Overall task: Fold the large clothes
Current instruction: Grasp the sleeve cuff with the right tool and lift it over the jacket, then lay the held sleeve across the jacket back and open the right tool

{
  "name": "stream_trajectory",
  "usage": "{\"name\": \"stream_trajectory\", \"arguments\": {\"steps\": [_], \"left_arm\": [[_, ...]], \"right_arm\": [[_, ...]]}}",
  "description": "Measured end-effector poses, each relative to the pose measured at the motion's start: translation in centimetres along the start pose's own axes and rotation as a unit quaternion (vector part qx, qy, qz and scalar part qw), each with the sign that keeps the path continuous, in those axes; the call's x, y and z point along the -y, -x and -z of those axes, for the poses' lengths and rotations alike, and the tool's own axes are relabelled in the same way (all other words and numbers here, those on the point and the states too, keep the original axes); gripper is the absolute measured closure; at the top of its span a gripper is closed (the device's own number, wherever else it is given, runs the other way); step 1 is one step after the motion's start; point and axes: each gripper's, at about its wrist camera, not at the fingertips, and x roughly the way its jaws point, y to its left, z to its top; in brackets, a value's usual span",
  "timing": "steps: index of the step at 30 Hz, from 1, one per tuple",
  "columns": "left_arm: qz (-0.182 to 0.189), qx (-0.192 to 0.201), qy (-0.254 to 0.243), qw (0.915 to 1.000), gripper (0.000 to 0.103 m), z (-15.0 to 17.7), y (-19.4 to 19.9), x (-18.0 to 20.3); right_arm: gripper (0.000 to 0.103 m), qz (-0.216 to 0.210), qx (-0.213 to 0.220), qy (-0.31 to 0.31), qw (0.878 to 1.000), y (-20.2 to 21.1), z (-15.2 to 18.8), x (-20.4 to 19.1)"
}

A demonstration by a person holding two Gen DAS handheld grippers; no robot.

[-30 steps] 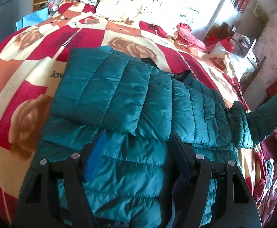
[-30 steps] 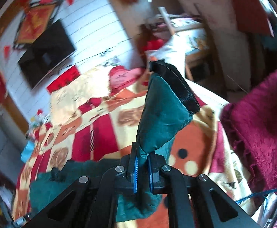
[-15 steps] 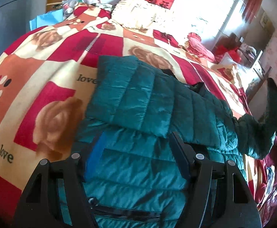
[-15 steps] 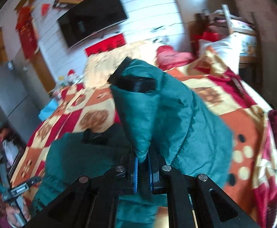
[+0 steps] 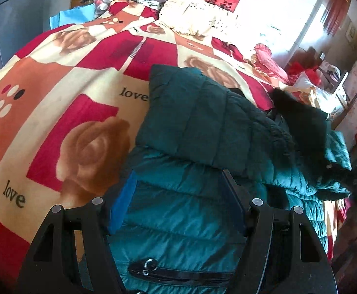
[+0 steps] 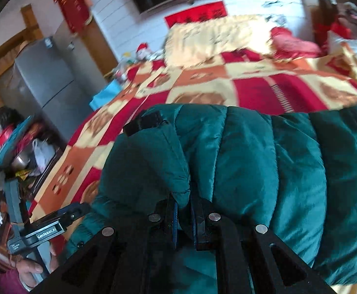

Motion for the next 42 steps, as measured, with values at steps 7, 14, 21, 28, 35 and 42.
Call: {"name": "stream_trajectory", "arguments": {"steps": [7,14,21,28,35,42], "left_arm": [[-0.002,-0.003,0.005,1.0000,0.034,0.1,-0.2,-0.7],[0.002,-0.004,0.020,0.9998,0.034,0.0,-0.3,-1.1],[0.013,0.001,0.018,0.9998,0.034,-0.1,0.3,-0.3],[0.047,-0.008,0.038,0.9981,0.032,-0.5,0.5,1.0],[0.061,-0.004,0.019,0.9980,0.024,-1.5,-0.4,4.8],[0.033,-0.022,-0.006,0.9992,0.026,-2.0,-3.9,8.1]], "right_arm": [[0.094,0.020,-0.056,0.034,0.998,-6.8,1.5,-3.5],[0.056,-0.006,-0.060,0.038,0.997,-5.7,1.1,-4.2],[0.056,-0.011,-0.033,0.025,0.999,-1.4,0.6,-3.6],[0.042,0.060,-0.001,0.028,0.998,2.5,0.1,-1.9],[0.042,0.077,0.006,-0.010,0.997,5.7,1.0,1.9],[0.042,0.115,0.021,-0.020,0.993,9.5,1.4,5.2]]}}
